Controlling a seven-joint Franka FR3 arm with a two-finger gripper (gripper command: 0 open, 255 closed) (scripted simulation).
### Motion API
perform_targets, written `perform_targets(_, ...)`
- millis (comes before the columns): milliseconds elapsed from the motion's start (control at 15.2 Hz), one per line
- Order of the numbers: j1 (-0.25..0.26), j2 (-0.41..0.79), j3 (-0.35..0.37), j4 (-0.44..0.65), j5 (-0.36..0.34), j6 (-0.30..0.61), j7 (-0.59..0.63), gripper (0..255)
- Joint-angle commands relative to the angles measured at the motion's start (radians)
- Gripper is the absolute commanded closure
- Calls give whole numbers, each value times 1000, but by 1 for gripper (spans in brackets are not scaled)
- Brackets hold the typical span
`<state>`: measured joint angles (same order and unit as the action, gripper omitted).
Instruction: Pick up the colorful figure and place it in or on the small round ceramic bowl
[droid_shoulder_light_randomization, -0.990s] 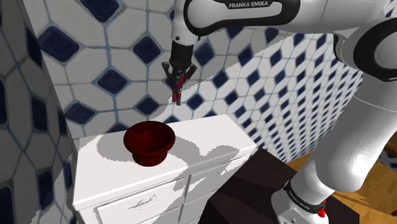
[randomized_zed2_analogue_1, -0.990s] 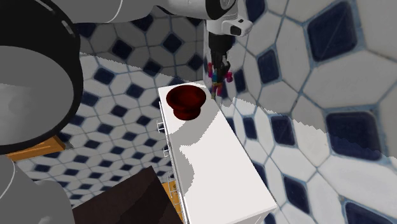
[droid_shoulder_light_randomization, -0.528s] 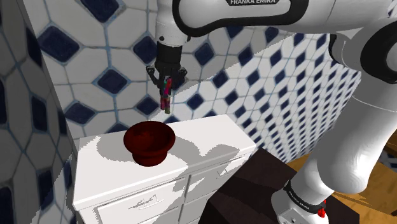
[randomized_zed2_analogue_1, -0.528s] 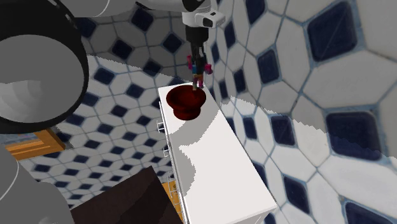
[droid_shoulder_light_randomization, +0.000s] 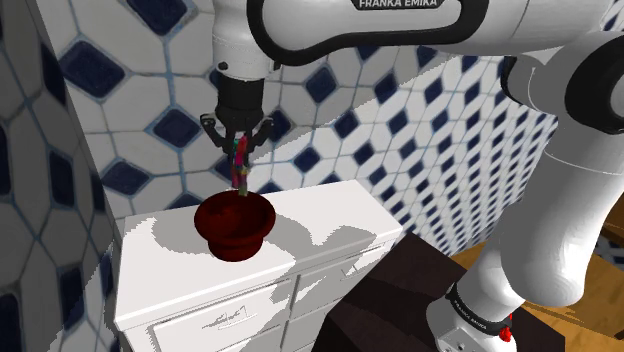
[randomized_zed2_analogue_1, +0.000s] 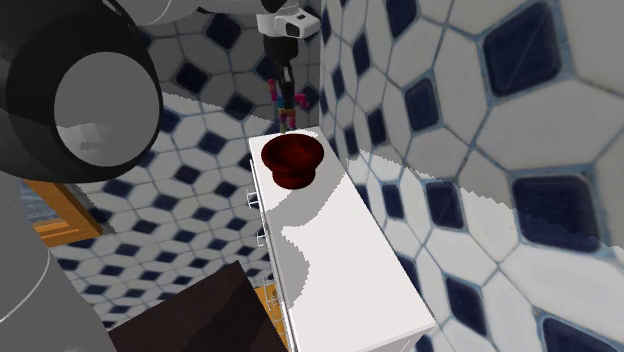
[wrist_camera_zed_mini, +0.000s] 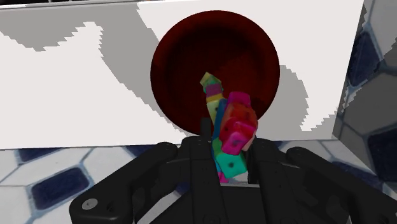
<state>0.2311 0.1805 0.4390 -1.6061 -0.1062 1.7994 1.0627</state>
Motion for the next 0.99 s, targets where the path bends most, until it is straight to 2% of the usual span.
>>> perform_targets(0,2,0,1,-26,-1,26,8,255)
perform_targets(726,0,18,-3,-153,-14,168,19,255)
perform_targets(924,1,20,-3,-161,-15,179,21,255)
